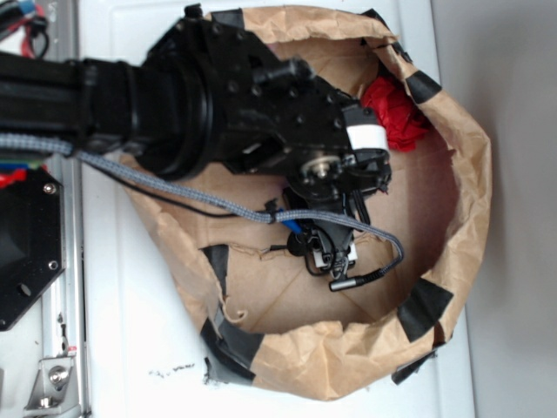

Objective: Grab the black box.

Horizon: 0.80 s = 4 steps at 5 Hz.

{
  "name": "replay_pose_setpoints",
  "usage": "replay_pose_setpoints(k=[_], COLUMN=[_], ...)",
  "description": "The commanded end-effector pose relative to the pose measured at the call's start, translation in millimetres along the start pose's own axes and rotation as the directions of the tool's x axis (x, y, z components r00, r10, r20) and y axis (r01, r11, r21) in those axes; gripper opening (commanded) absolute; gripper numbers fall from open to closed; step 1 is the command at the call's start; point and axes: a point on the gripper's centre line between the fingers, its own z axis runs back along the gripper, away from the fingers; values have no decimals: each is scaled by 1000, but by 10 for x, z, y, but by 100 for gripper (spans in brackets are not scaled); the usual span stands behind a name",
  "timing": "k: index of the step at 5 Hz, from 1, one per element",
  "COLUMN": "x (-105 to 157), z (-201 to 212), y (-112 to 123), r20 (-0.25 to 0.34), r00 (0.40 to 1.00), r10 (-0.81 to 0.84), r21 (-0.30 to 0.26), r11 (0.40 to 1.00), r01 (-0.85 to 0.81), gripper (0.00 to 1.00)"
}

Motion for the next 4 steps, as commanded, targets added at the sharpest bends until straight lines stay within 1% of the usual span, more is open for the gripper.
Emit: replay_pose_setpoints(k=[1, 2, 3, 4], x=[-100, -133, -174, -211], z=[-73, -68, -86, -120], y=[-28, -22, -14, -14], r20=[-22, -29, -38, -39], r00=[999, 999, 999, 999], r10=[-31, -28, -10, -10], r21=[6, 5, -1, 7], r11=[999, 1000, 1000, 1000], r01=[31, 28, 10, 10], gripper=[100, 100, 0, 0])
